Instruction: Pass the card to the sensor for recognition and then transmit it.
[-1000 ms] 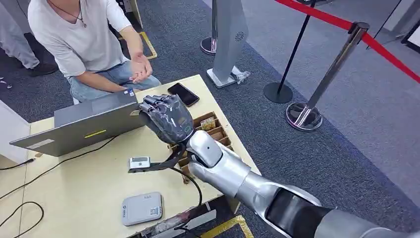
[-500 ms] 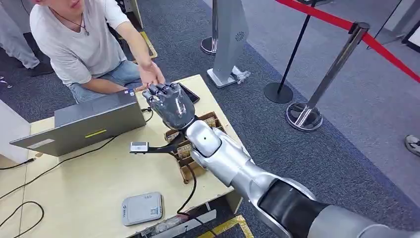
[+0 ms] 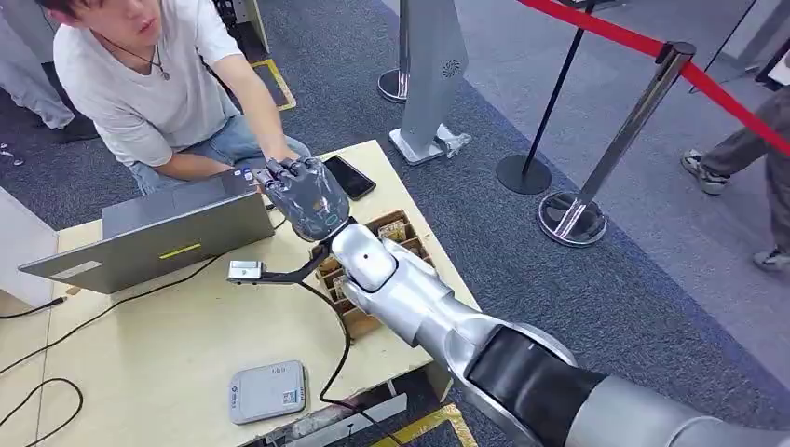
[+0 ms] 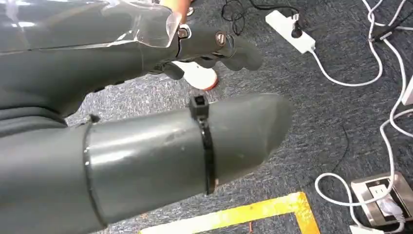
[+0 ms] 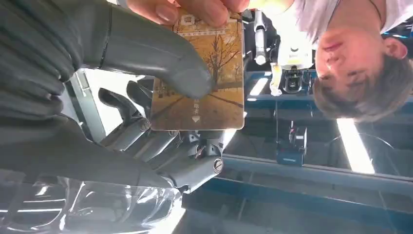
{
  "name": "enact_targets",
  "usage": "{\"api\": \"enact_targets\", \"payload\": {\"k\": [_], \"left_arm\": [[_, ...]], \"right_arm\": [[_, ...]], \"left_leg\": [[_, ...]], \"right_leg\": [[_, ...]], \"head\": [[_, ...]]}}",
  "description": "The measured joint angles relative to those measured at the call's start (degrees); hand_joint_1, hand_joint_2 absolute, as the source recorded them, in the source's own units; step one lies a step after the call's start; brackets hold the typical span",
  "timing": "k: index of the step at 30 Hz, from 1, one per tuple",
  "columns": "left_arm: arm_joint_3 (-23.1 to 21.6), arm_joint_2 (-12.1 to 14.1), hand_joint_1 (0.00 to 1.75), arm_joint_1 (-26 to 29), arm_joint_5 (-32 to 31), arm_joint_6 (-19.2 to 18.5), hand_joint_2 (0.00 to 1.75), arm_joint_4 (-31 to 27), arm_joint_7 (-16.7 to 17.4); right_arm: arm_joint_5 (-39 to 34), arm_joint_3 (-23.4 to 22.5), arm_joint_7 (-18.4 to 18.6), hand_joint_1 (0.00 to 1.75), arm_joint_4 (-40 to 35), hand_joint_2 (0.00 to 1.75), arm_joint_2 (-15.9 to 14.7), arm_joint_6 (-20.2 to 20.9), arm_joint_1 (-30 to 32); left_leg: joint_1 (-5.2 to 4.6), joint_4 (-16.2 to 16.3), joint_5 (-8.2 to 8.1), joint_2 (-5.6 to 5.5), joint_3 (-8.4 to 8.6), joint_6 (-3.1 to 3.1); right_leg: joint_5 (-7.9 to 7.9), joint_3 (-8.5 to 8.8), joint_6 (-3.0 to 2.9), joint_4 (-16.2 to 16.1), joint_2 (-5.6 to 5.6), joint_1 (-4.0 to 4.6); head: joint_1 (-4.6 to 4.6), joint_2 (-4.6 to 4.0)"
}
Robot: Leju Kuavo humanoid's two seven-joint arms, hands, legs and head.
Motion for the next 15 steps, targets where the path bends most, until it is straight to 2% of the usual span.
{"api": "enact_targets", "payload": {"k": [1,3,9,10,15], "left_arm": [[0.1,0.0,0.0,0.0,0.0,0.0,0.0,0.0,0.0],[0.3,0.0,0.0,0.0,0.0,0.1,0.0,0.0,0.0],[0.4,0.0,0.0,0.1,0.0,0.3,0.0,0.0,-0.2],[0.4,0.0,0.0,0.2,0.0,0.5,0.0,0.0,-0.2],[0.5,-0.1,0.0,0.4,-0.2,0.6,0.0,0.0,-0.2]], "right_arm": [[0.0,0.0,0.0,0.52,0.2,1.75,0.2,0.0,-0.1],[0.0,0.0,0.1,0.0,0.7,1.75,0.4,0.0,-0.3],[-0.1,0.2,0.1,0.0,1.1,1.75,0.9,0.0,-0.4],[-0.1,0.2,0.0,0.0,1.1,0.0,1.0,0.0,-0.3],[-3.5,0.2,-2.5,0.0,1.1,0.0,1.2,0.0,-0.1]], "left_leg": [[0.0,0.0,0.0,0.0,0.0,0.0],[0.0,0.0,0.0,0.0,0.0,0.0],[0.0,0.0,0.0,0.0,0.0,0.0],[0.0,0.0,0.0,0.0,0.0,0.0],[0.0,0.0,0.0,0.0,0.01,0.0]], "right_leg": [[0.0,0.0,0.0,0.0,0.0,0.0],[0.0,0.0,0.0,0.0,0.0,0.0],[0.0,0.0,0.0,0.0,0.0,0.0],[0.0,0.0,0.0,0.0,0.0,0.0],[0.0,0.0,0.0,0.0,0.01,0.0]], "head": [[0.0,0.0],[0.02,0.0],[0.0,0.0],[0.0,0.0],[0.0,0.0]]}}
